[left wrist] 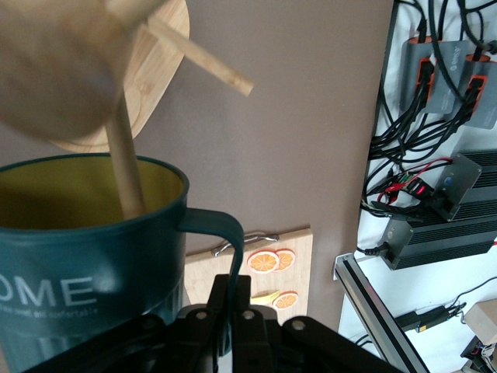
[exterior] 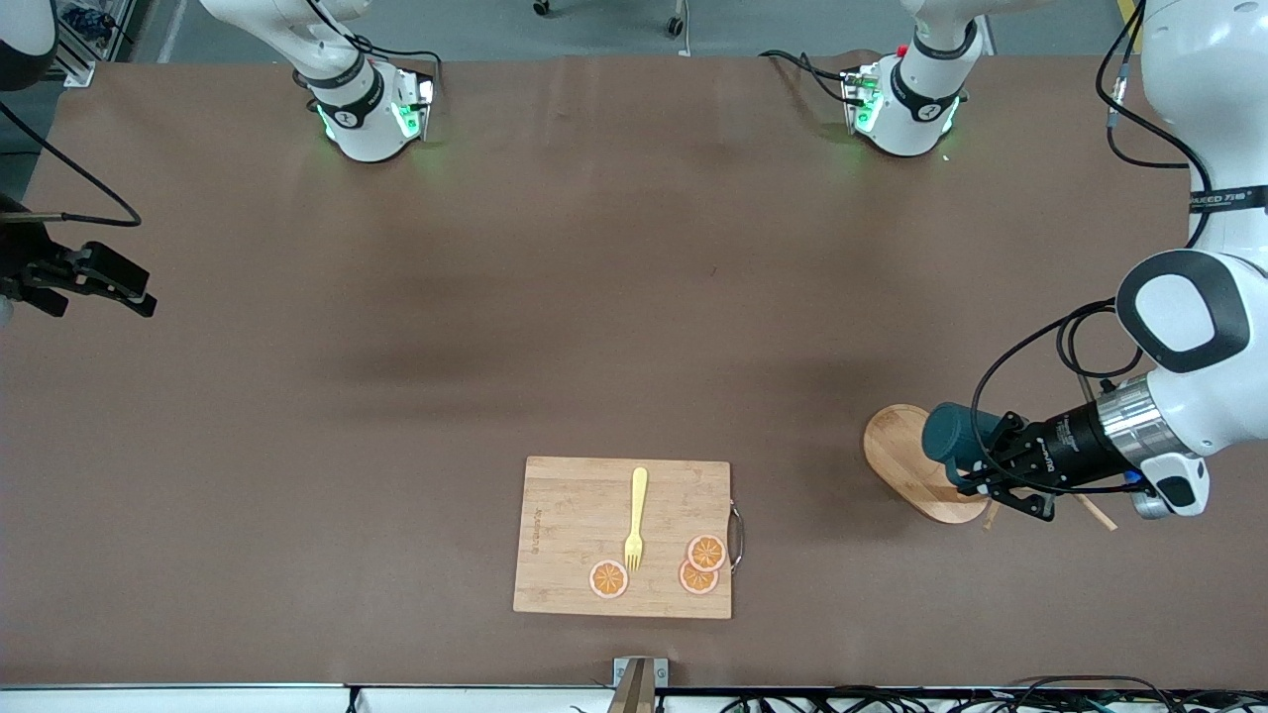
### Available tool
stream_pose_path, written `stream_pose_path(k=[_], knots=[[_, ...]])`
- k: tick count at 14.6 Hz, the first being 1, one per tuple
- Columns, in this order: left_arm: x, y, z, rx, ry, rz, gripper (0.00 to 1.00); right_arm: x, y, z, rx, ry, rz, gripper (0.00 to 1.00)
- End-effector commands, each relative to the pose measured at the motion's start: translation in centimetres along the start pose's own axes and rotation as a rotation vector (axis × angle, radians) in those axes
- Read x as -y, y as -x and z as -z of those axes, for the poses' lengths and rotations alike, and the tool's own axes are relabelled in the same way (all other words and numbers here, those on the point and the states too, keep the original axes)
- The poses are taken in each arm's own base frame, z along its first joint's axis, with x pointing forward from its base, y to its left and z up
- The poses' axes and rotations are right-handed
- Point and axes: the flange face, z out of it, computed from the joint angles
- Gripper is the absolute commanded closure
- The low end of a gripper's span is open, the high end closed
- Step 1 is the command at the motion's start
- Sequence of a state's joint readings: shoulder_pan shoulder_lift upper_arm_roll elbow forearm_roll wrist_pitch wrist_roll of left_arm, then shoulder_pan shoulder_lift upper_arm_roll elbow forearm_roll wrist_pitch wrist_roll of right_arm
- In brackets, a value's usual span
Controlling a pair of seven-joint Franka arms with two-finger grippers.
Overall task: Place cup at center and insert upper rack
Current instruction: 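Hang the mug handle on a stand peg with the left gripper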
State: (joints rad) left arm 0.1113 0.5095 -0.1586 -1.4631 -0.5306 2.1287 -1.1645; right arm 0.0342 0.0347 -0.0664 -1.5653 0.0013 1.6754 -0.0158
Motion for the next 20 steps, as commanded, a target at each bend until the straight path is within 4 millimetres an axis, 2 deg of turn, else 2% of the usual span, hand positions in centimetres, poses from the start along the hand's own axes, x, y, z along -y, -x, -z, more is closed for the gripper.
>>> stream_pose_path(k=[1,4,5,8,11,14,20], knots=[[-0.5,-1.5,0.7,-0.008,0.037,-0.007,0.92,-0.3,-0.1,0.3,-0.006,0.014,0.003,0.00],[-0.5,-2.3,0.9,-0.018,0.050,0.001,0.85,-0.4,-0.1,0.3,-0.006,0.014,0.001,0.00],[-0.5,-2.3,1.0,-0.019,0.051,0.001,0.77,-0.4,-0.1,0.3,-0.007,0.014,0.001,0.00],[-0.6,-2.1,1.8,-0.024,0.062,0.004,0.00,-0.4,-0.1,0.3,-0.007,0.014,0.001,0.00],[-0.9,-1.5,3.2,-0.030,0.081,-0.004,0.00,-0.5,-0.1,0.3,-0.006,0.013,-0.001,0.00],[-1.0,0.4,7.1,-0.046,0.117,-0.031,0.00,-0.3,-0.1,0.3,-0.006,0.012,0.002,0.00],[1.1,6.2,15.0,-0.180,0.009,-0.193,0.00,-0.4,-0.1,0.3,-0.006,0.012,0.001,0.00]])
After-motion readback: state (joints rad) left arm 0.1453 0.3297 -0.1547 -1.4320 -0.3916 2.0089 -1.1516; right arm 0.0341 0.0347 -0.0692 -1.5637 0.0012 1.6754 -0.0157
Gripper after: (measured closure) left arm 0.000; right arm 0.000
